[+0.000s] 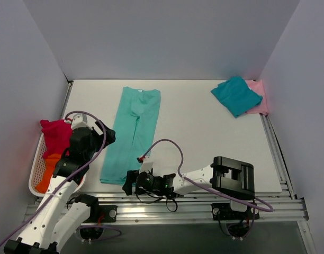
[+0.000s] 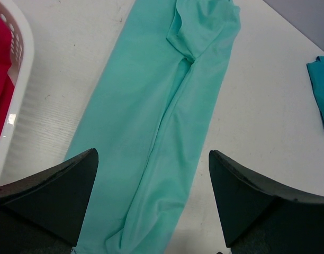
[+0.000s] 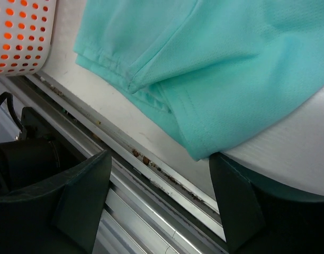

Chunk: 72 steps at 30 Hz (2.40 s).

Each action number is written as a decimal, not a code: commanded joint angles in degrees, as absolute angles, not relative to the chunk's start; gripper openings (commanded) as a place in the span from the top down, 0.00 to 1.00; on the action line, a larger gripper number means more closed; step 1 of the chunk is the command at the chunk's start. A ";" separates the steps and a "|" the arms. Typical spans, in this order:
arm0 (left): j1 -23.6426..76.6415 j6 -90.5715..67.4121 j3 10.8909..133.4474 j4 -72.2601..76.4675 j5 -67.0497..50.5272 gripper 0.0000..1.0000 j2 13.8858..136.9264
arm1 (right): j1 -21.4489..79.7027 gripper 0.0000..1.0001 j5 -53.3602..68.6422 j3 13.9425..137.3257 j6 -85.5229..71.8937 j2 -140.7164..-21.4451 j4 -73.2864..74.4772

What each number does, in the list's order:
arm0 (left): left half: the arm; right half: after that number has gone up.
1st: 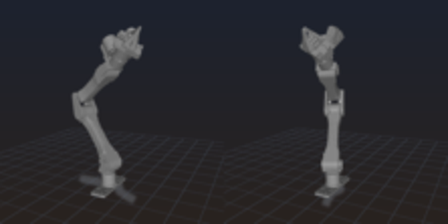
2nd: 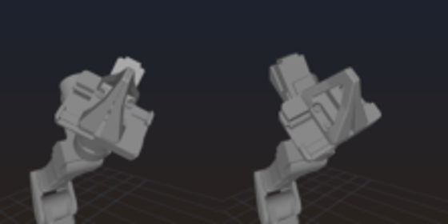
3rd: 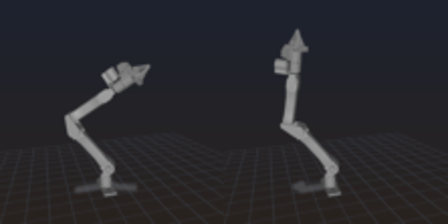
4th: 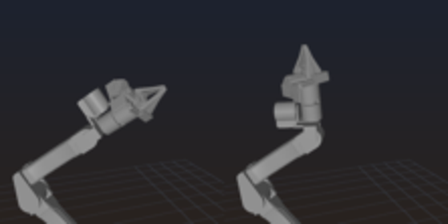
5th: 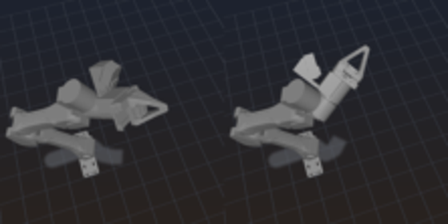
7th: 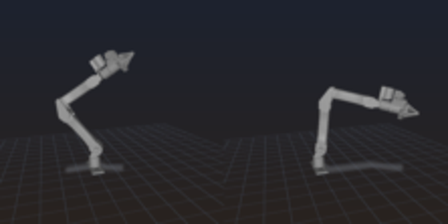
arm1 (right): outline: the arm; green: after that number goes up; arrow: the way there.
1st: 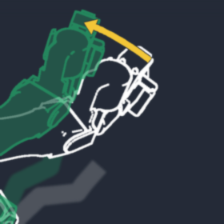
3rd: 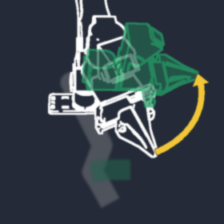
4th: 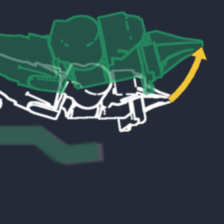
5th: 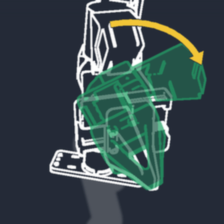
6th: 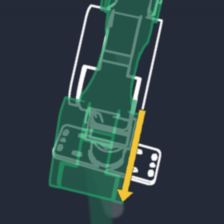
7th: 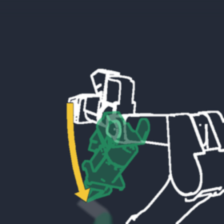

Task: Fold and stack the t-shirts
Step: Grab the bottom of the folded rectangular tshirt with both arms

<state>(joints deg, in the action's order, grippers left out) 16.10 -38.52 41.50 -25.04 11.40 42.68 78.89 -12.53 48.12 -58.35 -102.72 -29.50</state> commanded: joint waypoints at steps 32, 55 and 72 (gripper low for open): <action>24.77 -41.48 38.15 -31.45 11.24 0.03 47.03 | 55.72 1.00 -13.44 30.85 -54.05 -93.17 -25.14; 53.25 -67.05 26.81 -43.95 22.14 0.00 43.67 | 55.98 0.26 -14.41 25.32 -54.84 -86.67 -24.35; 57.74 -74.53 22.67 -35.24 28.56 0.08 50.45 | 64.07 0.53 -15.47 25.66 -59.50 -89.27 -25.92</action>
<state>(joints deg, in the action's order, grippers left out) 57.36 -72.73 23.27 -36.67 26.44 50.98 62.43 -16.62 25.50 -58.08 -83.79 -30.20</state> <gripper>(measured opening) 0.923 0.481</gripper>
